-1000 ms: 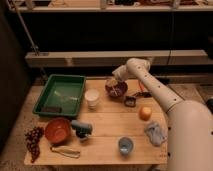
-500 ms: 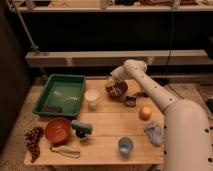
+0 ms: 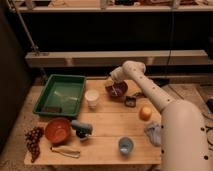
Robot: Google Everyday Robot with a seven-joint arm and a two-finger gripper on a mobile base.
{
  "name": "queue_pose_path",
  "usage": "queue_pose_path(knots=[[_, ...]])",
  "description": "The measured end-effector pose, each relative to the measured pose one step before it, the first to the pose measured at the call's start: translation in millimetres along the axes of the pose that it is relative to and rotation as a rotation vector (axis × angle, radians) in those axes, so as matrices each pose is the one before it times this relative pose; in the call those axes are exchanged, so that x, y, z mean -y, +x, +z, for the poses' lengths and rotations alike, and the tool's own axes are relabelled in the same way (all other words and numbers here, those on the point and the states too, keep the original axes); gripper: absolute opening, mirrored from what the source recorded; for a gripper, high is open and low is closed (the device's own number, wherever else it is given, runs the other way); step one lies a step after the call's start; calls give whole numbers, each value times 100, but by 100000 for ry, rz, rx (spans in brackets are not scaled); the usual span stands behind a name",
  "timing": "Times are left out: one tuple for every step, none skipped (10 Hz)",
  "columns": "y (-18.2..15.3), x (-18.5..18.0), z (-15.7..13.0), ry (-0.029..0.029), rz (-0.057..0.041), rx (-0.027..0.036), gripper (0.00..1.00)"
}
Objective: Place fork in table surface
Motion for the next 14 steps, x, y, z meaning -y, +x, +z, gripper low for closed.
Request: queue_pose_path(knots=[[31,130,140,265,463,16,65],[36,87,157,167,318,-122,65],[27,89,233,81,407,-178,65],[48,16,206,-192,334,-185,65],[59,25,126,-173,313,-106,64],[65,-87,109,5,168,-288,59],[90,-5,89,-111,924,-117,49],[-33,-60,113,-699,1059,-27,39],[15,-80,50,-998,1042,-38,31],[-123,-154,-23,-1863,1298,450,18],[-112,-135,-15,-1390,707,612,9],[-268,-84,-188,-1401,715,1183,2],[-530,-93,-574,-1830,407,2388,0],[-733,19,-895,-1238,81,2125,0]])
